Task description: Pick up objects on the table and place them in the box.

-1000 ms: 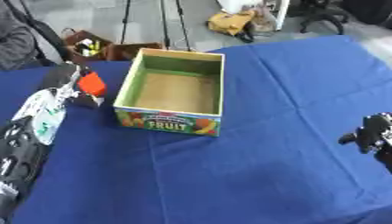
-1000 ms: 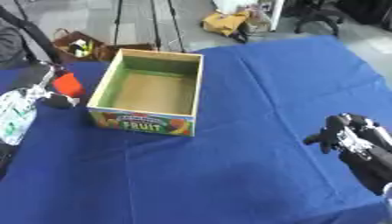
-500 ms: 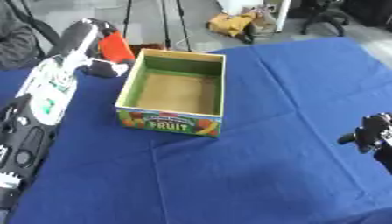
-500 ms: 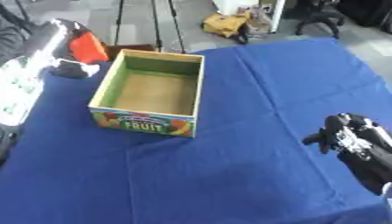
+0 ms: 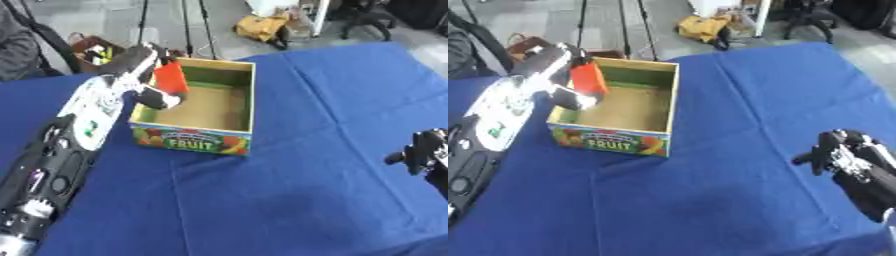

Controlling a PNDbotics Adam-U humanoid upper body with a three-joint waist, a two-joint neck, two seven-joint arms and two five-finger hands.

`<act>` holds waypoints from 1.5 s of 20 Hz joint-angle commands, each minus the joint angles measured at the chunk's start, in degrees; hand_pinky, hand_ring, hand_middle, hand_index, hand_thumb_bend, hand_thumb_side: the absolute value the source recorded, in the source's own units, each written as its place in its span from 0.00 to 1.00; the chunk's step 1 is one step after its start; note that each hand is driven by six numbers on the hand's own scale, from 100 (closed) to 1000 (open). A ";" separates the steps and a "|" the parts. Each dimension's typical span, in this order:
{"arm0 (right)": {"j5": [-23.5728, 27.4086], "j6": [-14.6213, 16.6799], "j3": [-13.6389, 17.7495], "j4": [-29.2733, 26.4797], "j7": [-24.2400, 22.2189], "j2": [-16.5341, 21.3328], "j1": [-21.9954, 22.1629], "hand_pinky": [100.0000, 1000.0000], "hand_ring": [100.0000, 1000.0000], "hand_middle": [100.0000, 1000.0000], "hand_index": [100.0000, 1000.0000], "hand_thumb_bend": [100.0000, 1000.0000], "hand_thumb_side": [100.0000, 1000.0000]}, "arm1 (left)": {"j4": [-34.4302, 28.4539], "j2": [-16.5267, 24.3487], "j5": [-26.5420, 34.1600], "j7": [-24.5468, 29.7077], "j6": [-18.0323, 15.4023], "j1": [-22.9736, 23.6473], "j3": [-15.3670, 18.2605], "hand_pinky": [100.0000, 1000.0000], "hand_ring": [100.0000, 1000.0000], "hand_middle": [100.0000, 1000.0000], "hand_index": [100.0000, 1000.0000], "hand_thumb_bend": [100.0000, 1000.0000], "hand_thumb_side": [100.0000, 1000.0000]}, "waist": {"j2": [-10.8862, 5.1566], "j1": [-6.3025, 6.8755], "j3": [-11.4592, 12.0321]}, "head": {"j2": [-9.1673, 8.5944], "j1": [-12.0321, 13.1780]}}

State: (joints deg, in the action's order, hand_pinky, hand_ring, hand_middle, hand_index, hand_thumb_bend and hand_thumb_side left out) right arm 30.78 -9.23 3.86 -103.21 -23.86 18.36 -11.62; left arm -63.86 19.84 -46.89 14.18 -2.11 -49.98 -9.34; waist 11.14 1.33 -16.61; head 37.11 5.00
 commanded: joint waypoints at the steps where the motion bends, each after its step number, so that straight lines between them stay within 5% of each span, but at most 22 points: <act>1: -0.02 0.11 0.17 -0.53 -0.22 0.68 -0.71 0.55 0.27 0.23 0.31 0.00 0.11 | 1.30 -0.14 -1.25 0.96 -0.56 -1.28 -0.49 0.12 0.15 0.27 0.51 0.00 0.03 | -0.79 -0.27 -0.06 | -0.68 0.18; 6: 0.09 0.16 0.19 -0.58 -0.27 0.69 -0.85 0.55 0.27 0.23 0.31 0.00 0.11 | 3.23 -0.59 -2.19 2.38 -1.29 -0.61 -1.01 0.14 0.17 0.31 0.55 0.00 0.01 | -0.75 -0.40 0.14 | -0.93 0.21; 9: 0.07 0.14 0.19 -0.54 -0.29 0.64 -0.84 0.55 0.27 0.23 0.31 0.00 0.11 | 3.86 -0.78 -1.85 3.84 -1.63 -0.30 -1.10 0.32 0.32 0.41 0.64 0.00 0.00 | -0.74 -0.41 0.15 | -0.93 0.17; 11: 0.01 0.12 0.19 -0.50 -0.30 0.58 -0.82 0.55 0.27 0.23 0.31 0.00 0.11 | 3.86 -0.77 -1.70 4.47 -1.82 -0.22 -1.11 0.32 0.32 0.41 0.64 0.00 0.00 | -0.74 -0.42 0.17 | -0.96 0.15; 12: 0.01 0.13 0.18 -0.52 -0.32 0.61 -0.87 0.55 0.27 0.23 0.31 0.00 0.11 | 3.81 -0.77 -1.62 4.91 -2.05 -0.12 -1.20 0.49 0.49 0.50 0.70 0.00 0.00 | -0.71 -0.44 0.21 | -1.01 0.20; 14: 0.08 0.19 0.24 -0.55 -0.29 0.67 -0.94 0.55 0.27 0.23 0.31 0.00 0.11 | 3.67 -0.83 -0.71 6.66 -2.83 0.35 -1.12 0.56 0.59 0.58 0.74 0.17 0.06 | -0.69 -0.41 0.22 | -1.04 0.27; 15: 0.08 0.17 0.26 -0.54 -0.27 0.65 -0.91 0.55 0.27 0.23 0.31 0.00 0.11 | 3.57 -0.84 -0.14 7.52 -3.22 0.53 -1.08 0.58 0.62 0.61 0.76 0.35 0.20 | -0.68 -0.38 0.21 | -1.12 0.20; 19: -0.01 0.14 0.27 -0.51 -0.28 0.61 -0.88 0.55 0.27 0.23 0.31 0.00 0.11 | 3.25 -0.73 0.88 8.98 -3.70 0.73 -0.92 0.58 0.62 0.61 0.76 0.35 0.20 | -0.67 -0.35 0.21 | -1.20 0.13; 20: -0.01 0.16 0.27 -0.53 -0.30 0.62 -0.89 0.55 0.27 0.23 0.31 0.00 0.10 | 2.86 -0.74 1.13 8.83 -3.75 0.76 -0.62 0.68 0.74 0.71 0.80 1.00 0.62 | -0.66 -0.39 0.27 | -1.21 0.17; 24: 0.03 0.18 0.37 -0.50 -0.24 0.56 -0.83 0.55 0.27 0.23 0.31 0.00 0.10 | 0.59 -0.44 1.93 5.60 -2.86 1.20 0.21 0.81 0.84 0.79 0.83 1.00 0.80 | -0.68 -0.42 0.32 | -1.34 0.13; 30: -0.01 0.10 0.34 -0.46 -0.29 0.45 -0.86 0.55 0.27 0.23 0.31 0.00 0.10 | 0.47 -0.35 2.11 1.56 -2.53 1.44 -0.19 0.81 0.84 0.79 0.83 1.00 0.80 | -0.66 -0.47 0.37 | -1.31 0.11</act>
State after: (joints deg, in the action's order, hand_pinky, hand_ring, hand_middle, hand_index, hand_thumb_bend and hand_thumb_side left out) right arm 30.79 -9.16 3.86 -103.19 -24.07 18.29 -11.93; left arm -62.46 18.57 -45.12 16.57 -4.62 -47.63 -9.93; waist 11.27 1.12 -16.22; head 36.19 5.02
